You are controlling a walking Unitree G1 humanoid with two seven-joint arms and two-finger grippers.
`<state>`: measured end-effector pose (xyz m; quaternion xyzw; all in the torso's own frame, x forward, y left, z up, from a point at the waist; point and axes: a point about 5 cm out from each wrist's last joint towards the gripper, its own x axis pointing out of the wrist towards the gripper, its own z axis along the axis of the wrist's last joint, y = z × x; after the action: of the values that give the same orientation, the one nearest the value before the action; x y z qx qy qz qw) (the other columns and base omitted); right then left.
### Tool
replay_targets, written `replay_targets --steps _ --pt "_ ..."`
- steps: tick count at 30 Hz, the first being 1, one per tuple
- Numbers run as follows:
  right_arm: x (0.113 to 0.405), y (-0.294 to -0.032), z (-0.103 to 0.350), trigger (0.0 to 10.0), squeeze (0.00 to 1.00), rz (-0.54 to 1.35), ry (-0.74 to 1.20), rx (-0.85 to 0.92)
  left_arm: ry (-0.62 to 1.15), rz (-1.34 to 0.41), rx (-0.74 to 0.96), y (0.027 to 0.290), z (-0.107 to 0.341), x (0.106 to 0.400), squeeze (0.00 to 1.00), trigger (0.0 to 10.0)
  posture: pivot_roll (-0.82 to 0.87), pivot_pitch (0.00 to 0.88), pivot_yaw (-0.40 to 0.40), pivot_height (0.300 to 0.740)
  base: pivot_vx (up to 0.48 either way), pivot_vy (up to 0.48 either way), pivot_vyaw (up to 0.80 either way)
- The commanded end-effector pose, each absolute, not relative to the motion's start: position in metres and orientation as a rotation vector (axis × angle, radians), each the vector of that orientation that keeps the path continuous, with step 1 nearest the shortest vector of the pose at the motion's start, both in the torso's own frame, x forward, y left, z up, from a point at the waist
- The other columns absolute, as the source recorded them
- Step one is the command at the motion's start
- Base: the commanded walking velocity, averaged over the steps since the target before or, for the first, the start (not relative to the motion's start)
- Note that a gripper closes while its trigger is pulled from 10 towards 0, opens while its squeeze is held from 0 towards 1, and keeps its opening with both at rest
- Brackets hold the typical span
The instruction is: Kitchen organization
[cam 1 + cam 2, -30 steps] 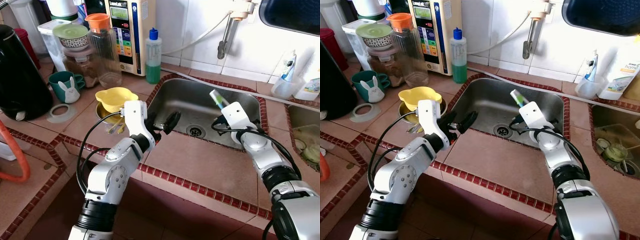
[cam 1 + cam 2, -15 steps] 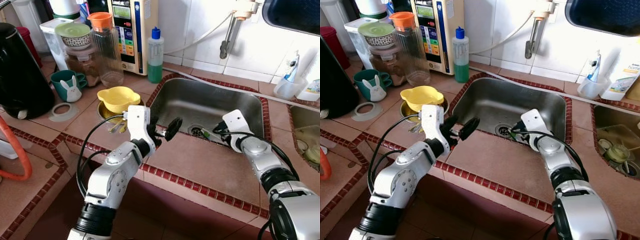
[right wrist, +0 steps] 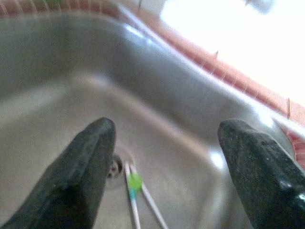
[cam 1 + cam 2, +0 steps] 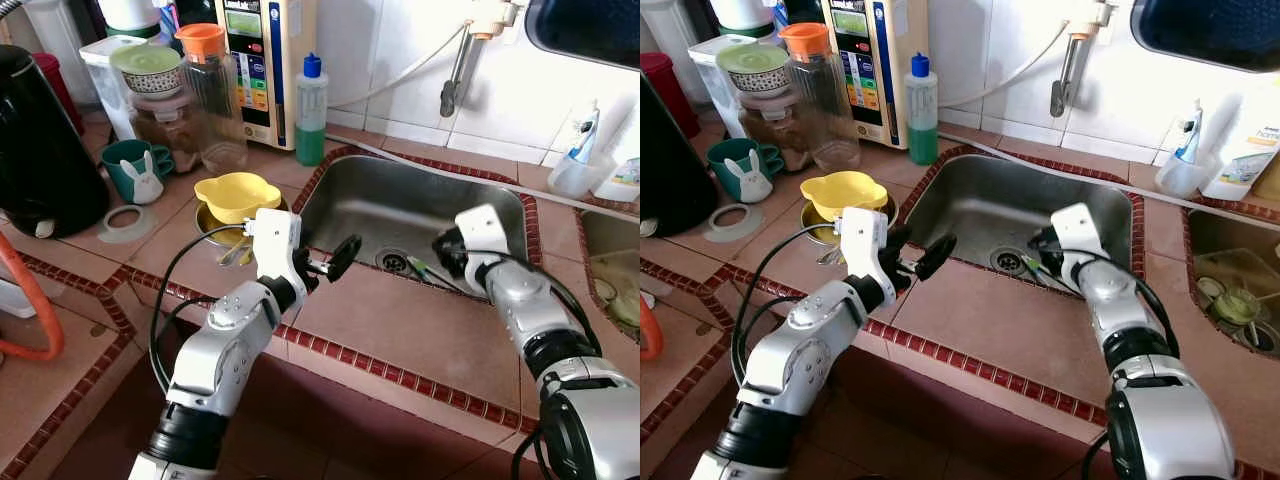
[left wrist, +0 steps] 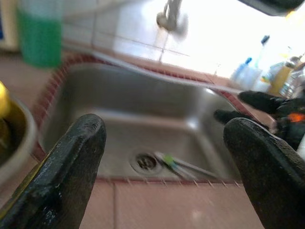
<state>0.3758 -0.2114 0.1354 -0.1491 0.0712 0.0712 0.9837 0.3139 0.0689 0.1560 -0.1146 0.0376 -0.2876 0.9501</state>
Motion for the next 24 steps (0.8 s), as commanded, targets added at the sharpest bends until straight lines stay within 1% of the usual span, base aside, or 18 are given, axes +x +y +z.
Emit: replay_targets --steps 1,3,4,5,7,13,15,16,17,18,20,21,22,23,24 --pt "0.373 -0.201 0.145 10.0 1.00 0.179 0.053 -0.217 0.025 -0.533 -0.183 0.078 0.165 0.324 1.00 10.0 0.13 0.000 0.001 0.740 0.000 0.000 0.00" --pt "0.368 -0.194 0.148 10.0 1.00 0.216 0.013 -0.180 0.010 -0.476 -0.145 0.085 0.167 0.329 1.00 10.0 0.12 0.000 0.002 0.740 0.000 0.000 0.00" --pt "0.368 -0.194 0.148 10.0 1.00 0.216 0.013 -0.180 0.010 -0.476 -0.145 0.085 0.167 0.329 1.00 10.0 0.12 0.000 0.002 0.740 0.000 0.000 0.00" --pt "0.358 -0.183 0.153 10.0 1.00 0.279 -0.039 -0.133 -0.005 -0.387 -0.103 0.096 0.169 0.337 1.00 10.0 0.12 0.000 0.002 0.740 0.000 0.000 0.00" --pt "0.349 -0.175 0.155 10.0 1.00 0.325 -0.059 -0.114 -0.016 -0.323 -0.087 0.104 0.172 0.341 1.00 10.0 0.12 0.000 0.003 0.740 0.000 0.000 0.00" --pt "0.326 -0.167 0.155 10.0 1.00 0.365 -0.049 -0.076 -0.048 -0.145 -0.073 0.125 0.173 0.343 1.00 10.0 0.11 0.000 0.002 0.740 0.000 0.000 0.00" --pt "0.320 -0.166 0.156 10.0 1.00 0.374 -0.034 -0.064 -0.047 -0.113 -0.075 0.129 0.170 0.342 1.00 10.0 0.11 0.000 0.002 0.740 0.000 0.000 0.00" --pt "0.315 -0.164 0.157 10.0 0.98 0.387 -0.020 -0.060 -0.047 -0.105 -0.065 0.129 0.166 0.339 1.00 10.0 0.12 0.000 0.000 0.740 0.000 0.000 0.00" --pt "0.315 -0.164 0.157 10.0 0.98 0.387 -0.020 -0.060 -0.047 -0.105 -0.065 0.129 0.166 0.339 1.00 10.0 0.12 0.000 0.000 0.740 0.000 0.000 0.00" --pt "0.312 -0.162 0.158 10.0 0.78 0.400 -0.012 -0.058 -0.046 -0.108 -0.059 0.128 0.162 0.335 1.00 10.0 0.12 0.000 -0.001 0.740 0.000 0.000 0.00" --pt "0.311 -0.161 0.159 10.0 0.78 0.402 -0.009 -0.058 -0.046 -0.109 -0.056 0.128 0.161 0.334 1.00 10.0 0.12 0.000 -0.001 0.740 0.000 0.000 0.00" --pt "0.308 -0.158 0.160 10.0 0.27 0.414 0.002 -0.053 -0.046 -0.126 -0.037 0.125 0.158 0.330 1.00 10.0 0.12 0.000 -0.003 0.740 0.000 0.000 0.00" --pt "0.306 -0.156 0.161 10.0 0.00 0.426 0.008 -0.047 -0.040 -0.134 -0.034 0.124 0.156 0.327 0.44 10.0 0.12 0.000 -0.003 0.740 0.000 0.000 0.00" --pt "0.305 -0.154 0.162 10.0 0.00 0.434 0.012 -0.042 -0.035 -0.139 -0.033 0.123 0.155 0.326 0.44 10.0 0.12 0.000 -0.003 0.740 0.000 0.000 0.00" --pt "0.302 -0.149 0.163 10.0 0.00 0.464 0.030 -0.023 -0.019 -0.152 -0.035 0.121 0.151 0.323 0.00 10.0 0.12 0.000 -0.004 0.740 0.000 0.000 0.00"
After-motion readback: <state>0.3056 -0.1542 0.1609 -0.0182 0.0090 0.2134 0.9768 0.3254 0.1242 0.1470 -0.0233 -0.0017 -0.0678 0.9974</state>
